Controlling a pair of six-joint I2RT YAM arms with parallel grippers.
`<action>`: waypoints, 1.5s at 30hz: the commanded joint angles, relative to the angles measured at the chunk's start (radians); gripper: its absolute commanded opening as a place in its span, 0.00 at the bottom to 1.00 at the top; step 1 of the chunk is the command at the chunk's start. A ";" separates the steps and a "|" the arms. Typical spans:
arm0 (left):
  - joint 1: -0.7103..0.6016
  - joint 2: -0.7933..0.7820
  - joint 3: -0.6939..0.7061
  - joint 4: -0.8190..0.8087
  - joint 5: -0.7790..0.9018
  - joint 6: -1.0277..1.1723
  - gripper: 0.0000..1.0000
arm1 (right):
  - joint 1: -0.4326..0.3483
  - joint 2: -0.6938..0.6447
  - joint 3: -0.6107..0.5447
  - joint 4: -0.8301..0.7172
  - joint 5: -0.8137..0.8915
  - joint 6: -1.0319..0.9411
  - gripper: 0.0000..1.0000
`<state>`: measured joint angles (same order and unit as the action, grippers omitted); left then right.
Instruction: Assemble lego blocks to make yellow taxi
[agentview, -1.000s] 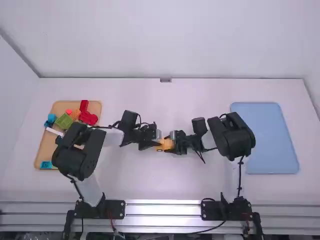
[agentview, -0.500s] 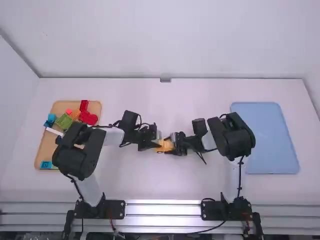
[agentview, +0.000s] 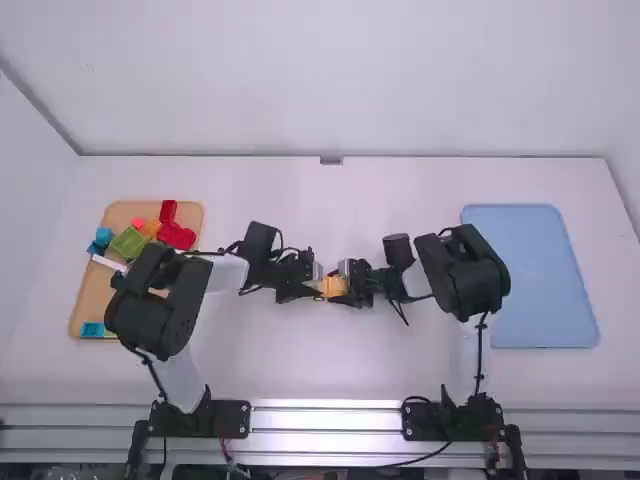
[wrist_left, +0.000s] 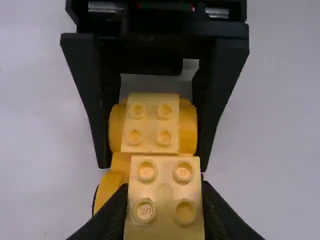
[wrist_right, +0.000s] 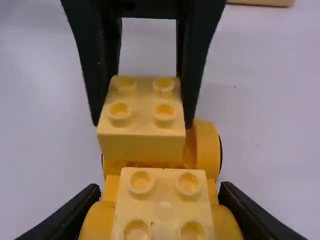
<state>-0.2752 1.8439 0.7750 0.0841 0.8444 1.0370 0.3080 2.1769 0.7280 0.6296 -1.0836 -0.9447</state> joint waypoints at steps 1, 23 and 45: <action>-0.011 0.015 -0.005 0.005 0.026 0.007 0.15 | 0.020 0.010 0.000 -0.009 0.054 0.003 0.58; -0.008 0.023 -0.012 0.024 -0.016 0.000 0.78 | 0.032 0.010 -0.001 -0.009 0.064 -0.025 0.58; 0.001 -0.103 0.048 -0.180 -0.136 -0.026 0.02 | 0.031 0.010 -0.001 -0.009 0.063 -0.024 0.58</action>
<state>-0.2665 1.7409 0.8207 -0.0895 0.7460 1.0168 0.3355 2.1765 0.7284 0.6292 -1.0706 -0.9520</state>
